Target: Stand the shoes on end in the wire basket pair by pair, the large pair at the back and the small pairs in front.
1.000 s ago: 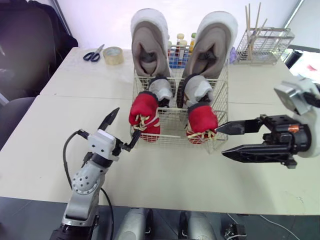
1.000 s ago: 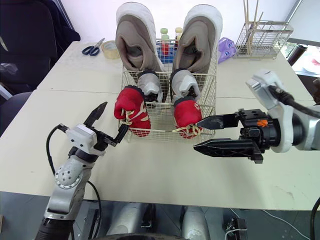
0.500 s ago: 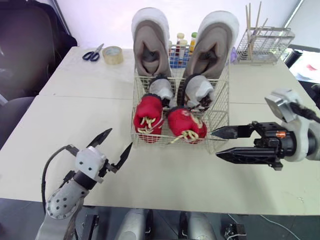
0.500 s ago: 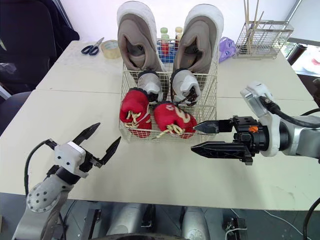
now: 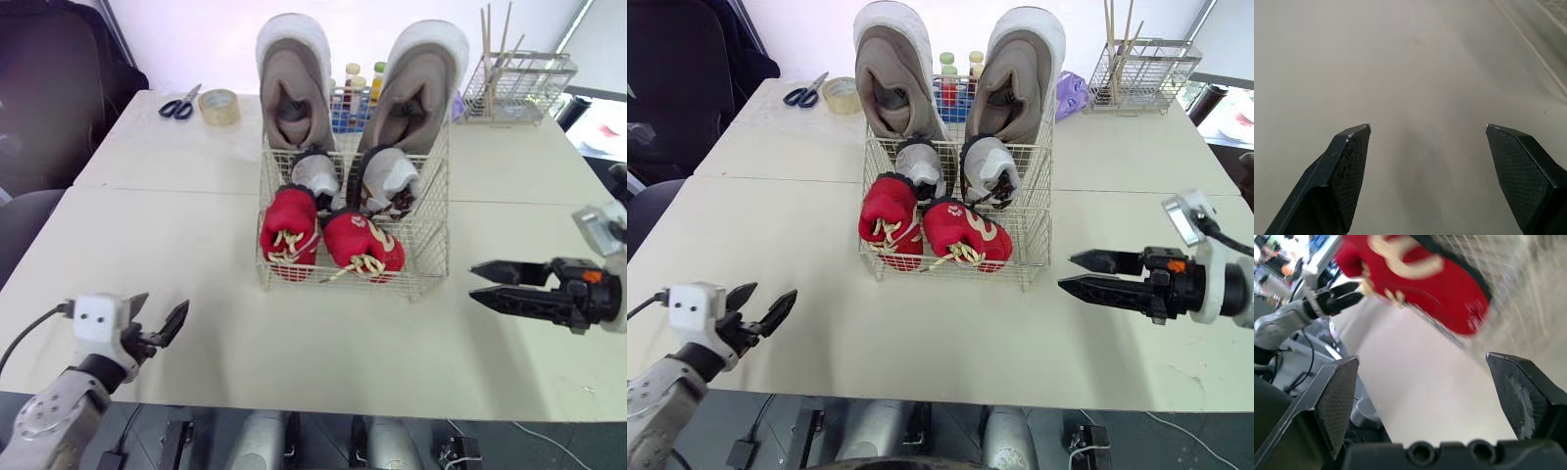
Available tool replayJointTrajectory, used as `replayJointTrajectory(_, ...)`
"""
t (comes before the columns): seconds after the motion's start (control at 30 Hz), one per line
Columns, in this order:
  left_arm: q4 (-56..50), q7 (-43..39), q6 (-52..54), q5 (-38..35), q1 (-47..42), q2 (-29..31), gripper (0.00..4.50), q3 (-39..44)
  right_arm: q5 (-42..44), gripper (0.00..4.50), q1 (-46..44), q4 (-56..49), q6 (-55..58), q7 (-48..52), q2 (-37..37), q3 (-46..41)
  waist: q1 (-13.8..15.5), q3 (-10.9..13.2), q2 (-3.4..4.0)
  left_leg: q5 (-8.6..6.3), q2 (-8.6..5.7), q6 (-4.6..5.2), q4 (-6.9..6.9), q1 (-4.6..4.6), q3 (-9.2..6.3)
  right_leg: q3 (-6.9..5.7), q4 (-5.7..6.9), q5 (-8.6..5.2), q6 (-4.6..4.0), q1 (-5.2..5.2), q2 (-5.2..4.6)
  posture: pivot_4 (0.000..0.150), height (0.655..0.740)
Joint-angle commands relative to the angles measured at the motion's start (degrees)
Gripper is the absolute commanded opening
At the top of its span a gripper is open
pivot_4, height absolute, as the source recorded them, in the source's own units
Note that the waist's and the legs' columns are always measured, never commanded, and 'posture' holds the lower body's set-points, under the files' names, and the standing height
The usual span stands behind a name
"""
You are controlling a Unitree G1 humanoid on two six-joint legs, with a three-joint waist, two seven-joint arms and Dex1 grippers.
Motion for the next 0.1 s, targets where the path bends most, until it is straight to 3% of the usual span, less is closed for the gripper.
replayJointTrajectory(0.03, 0.4, -2.0, 0.8, -0.6, -0.6, 1.4, 3.89, -0.1, -1.4, 4.5, -0.4, 0.6, -2.4, 0.1, 2.2, -0.5, 0.0, 0.0, 0.01, 0.0, 0.0, 0.0, 0.0, 0.01, 0.0, 0.0, 0.01, 0.0, -0.01, 0.0, 0.0, 0.15, 0.74)
replayJointTrajectory(0.1, 0.7, -2.1, 1.4, -3.2, -1.7, 0.4, 3.89, 0.6, -2.7, 4.5, -1.1, 1.3, -3.3, 0.1, 3.0, 0.8, 0.0, 0.0, 0.01, -0.03, 0.0, 0.04, 0.0, 0.02, 0.0, 0.01, 0.02, -0.01, -0.03, -0.03, 0.0, 0.15, 0.74)
